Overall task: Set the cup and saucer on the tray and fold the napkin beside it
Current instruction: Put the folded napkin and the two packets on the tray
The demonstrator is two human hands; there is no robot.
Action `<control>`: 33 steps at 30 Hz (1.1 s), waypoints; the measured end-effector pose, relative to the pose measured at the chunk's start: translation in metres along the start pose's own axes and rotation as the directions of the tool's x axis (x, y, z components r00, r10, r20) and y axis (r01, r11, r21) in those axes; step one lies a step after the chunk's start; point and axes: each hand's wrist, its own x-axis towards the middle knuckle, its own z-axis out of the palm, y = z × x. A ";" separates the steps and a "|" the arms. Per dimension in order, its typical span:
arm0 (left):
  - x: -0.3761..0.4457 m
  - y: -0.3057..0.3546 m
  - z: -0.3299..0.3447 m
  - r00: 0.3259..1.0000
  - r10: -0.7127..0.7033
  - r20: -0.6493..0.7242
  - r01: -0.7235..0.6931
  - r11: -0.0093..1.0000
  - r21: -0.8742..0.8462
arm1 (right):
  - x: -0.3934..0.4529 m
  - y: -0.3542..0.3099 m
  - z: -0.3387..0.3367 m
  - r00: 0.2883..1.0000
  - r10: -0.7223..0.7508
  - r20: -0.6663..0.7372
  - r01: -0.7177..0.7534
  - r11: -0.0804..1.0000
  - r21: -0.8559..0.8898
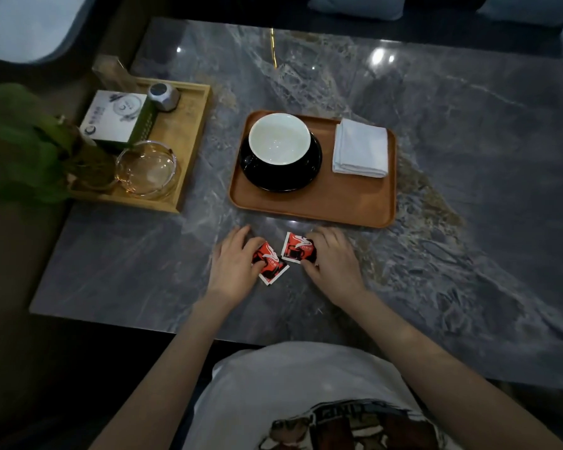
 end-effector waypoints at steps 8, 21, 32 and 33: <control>0.011 0.013 -0.007 0.998 -0.021 0.055 0.023 0.999 -0.030 | -0.007 0.006 0.000 0.999 0.039 -0.001 -0.038 0.981 0.188; 0.037 0.037 -0.028 0.947 0.022 0.320 0.055 0.972 -0.229 | 0.008 0.042 -0.039 0.988 0.153 0.028 -0.143 0.819 0.555; 0.084 0.117 -0.049 0.970 0.146 0.193 0.058 0.634 -0.771 | 0.061 0.109 -0.085 0.944 0.320 0.076 -0.314 0.805 0.504; 0.089 0.123 -0.047 0.976 0.126 0.180 0.062 0.630 -0.774 | 0.062 0.112 -0.084 0.947 0.310 0.086 -0.313 0.827 0.467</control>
